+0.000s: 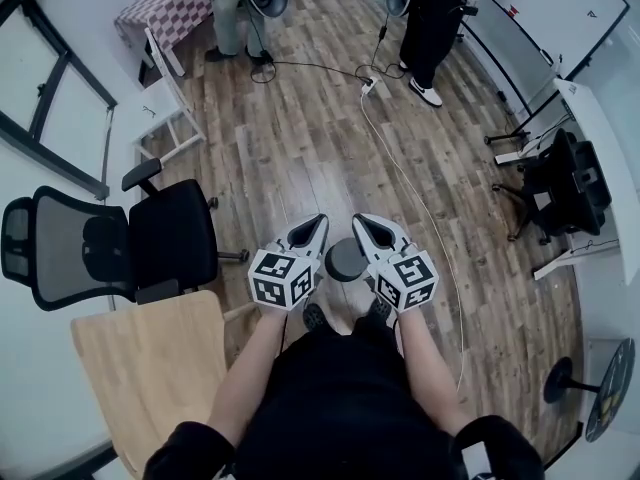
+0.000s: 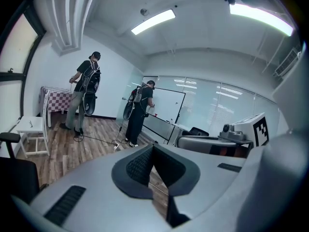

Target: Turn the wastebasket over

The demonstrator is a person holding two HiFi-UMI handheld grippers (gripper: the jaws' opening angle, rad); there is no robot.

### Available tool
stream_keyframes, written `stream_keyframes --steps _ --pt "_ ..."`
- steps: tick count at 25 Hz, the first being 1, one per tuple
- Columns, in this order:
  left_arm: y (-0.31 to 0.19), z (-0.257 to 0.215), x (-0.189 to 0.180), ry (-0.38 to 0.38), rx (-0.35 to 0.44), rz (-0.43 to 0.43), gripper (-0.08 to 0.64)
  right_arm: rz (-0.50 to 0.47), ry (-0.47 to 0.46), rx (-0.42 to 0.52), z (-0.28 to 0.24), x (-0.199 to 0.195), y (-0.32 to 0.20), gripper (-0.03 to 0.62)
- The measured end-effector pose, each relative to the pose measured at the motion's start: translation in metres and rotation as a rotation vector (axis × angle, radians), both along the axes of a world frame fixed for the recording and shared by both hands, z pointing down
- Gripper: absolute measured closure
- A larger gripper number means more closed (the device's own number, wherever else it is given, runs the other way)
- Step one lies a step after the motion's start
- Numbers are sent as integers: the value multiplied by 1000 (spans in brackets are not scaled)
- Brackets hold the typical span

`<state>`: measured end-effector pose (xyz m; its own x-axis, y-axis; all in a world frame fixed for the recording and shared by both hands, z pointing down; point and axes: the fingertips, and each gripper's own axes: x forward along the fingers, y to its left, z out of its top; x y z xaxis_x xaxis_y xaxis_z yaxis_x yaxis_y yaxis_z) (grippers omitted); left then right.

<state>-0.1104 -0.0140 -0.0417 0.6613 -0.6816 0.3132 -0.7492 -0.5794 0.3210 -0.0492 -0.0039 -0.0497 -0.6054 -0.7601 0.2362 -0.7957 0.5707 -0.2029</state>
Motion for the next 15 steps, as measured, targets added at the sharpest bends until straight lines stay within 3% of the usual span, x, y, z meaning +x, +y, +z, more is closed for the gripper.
stream_keyframes --steps 15 --pt "-9 -4 4 3 6 1 543 -14 12 4 -5 3 -12 560"
